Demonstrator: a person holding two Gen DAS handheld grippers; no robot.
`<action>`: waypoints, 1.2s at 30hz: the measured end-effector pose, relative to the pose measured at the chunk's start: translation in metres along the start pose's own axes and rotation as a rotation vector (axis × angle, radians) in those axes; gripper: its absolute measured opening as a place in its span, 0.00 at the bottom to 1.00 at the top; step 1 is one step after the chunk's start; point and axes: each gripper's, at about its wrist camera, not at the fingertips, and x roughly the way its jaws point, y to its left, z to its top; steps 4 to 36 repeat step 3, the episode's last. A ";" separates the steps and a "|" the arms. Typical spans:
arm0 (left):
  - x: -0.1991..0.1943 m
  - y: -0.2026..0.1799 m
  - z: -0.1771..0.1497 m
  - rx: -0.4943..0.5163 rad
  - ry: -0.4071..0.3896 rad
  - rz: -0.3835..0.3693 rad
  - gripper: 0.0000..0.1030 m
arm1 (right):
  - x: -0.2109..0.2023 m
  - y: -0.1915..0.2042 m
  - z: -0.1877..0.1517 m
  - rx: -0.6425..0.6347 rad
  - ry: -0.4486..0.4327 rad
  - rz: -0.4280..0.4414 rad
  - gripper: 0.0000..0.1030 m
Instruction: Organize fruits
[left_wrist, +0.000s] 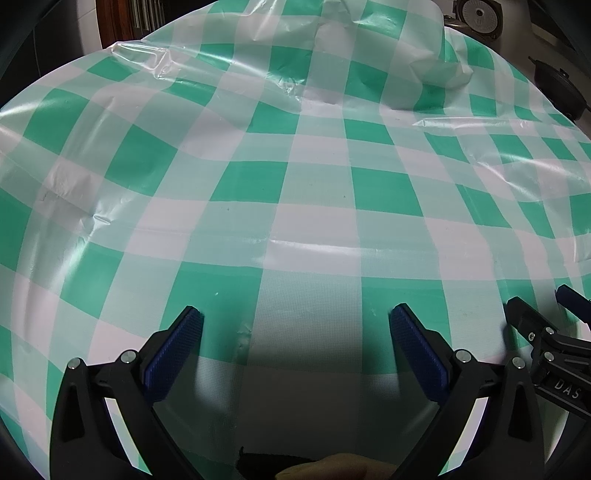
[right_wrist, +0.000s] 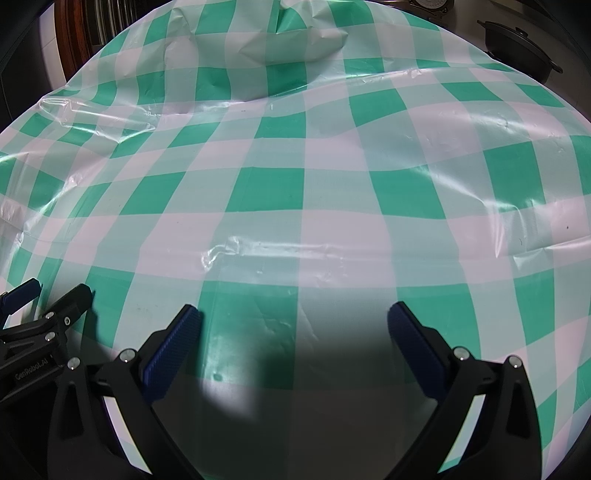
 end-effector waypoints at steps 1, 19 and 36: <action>0.000 0.000 0.000 0.000 0.000 0.000 0.96 | 0.000 0.000 0.000 0.000 0.000 0.000 0.99; 0.000 0.000 0.000 0.000 0.000 0.000 0.96 | 0.000 0.000 0.000 0.000 0.000 0.000 0.99; 0.000 0.000 0.000 0.000 0.000 0.000 0.96 | 0.000 0.000 0.000 0.000 0.000 0.000 0.99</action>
